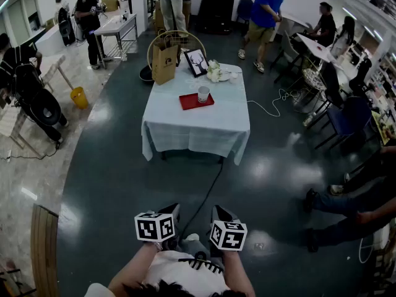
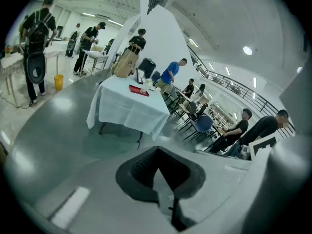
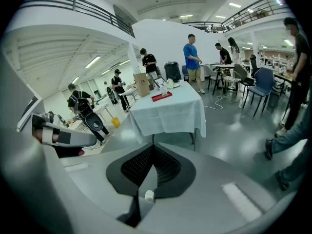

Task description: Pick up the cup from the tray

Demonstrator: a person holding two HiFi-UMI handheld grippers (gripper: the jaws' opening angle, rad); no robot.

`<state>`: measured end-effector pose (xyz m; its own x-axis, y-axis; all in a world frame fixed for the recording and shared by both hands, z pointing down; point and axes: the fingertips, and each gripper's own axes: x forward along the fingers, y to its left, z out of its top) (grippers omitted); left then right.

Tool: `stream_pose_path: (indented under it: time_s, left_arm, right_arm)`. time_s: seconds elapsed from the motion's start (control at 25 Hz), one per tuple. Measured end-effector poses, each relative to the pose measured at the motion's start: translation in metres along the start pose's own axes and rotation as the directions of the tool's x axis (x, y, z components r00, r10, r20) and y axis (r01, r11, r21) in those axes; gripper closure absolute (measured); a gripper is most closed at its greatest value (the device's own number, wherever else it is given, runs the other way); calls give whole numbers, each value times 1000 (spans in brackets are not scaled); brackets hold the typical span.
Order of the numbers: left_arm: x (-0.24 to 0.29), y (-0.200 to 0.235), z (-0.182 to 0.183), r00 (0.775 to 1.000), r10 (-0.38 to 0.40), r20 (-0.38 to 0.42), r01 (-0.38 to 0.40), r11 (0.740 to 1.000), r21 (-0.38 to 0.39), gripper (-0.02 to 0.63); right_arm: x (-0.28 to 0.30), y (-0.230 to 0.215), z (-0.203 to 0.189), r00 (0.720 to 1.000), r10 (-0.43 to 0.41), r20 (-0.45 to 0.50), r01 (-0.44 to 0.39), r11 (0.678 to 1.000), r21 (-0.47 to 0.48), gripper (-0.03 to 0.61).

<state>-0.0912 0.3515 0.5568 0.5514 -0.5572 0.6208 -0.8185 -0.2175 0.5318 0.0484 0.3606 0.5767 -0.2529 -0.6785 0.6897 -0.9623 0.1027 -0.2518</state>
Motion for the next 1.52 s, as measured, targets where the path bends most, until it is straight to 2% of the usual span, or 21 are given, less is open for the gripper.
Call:
stream_pose_path:
  time_s: [0.12,0.32,0.56,0.72,0.8,0.88,1.04,1.16,1.52]
  left_arm:
    - [2,0,-5,999,30,-20,-29,999,39,614]
    - [8,2,-11,999,38,-33,-38,999,6,614]
    - [12,4,-11,997,73,-31,-73,997,-3,614]
    - [14,0,-17,996,66,-55,-67,998,-8,614]
    - [18,-5,-22,995,32,-91,-30,999,18,614]
    - [24,-8,-23,993,17,-114,-12,999,48,614]
    - [39,2,-8,994,41,-98,-39,999,20,614]
    - [49,9,3,993,36,-111,-38,999,-10,614]
    - [78,29,41,986,56,-156,-60,998,-18,614]
  right_arm:
    - [1,-3,-6,1000,-14,-15,14,1000,-27,555]
    - [2,-9,-7,999,-26,-20,25,999,-48,555]
    - [2,-19,-1,1000,9,-9,-9,1000,-7,554]
    - [2,-23,2,1000,30,-1,-30,1000,-3,552]
    - [4,-17,2,997,79,-2,-79,997,-25,534]
    - [6,-11,4,993,116,7,-115,993,-39,462]
    - [20,-14,17,994,104,16,-103,992,-75,462]
    - [30,-17,30,996,93,11,-92,993,-68,462]
    - [68,-26,67,998,59,-26,-60,997,-53,479]
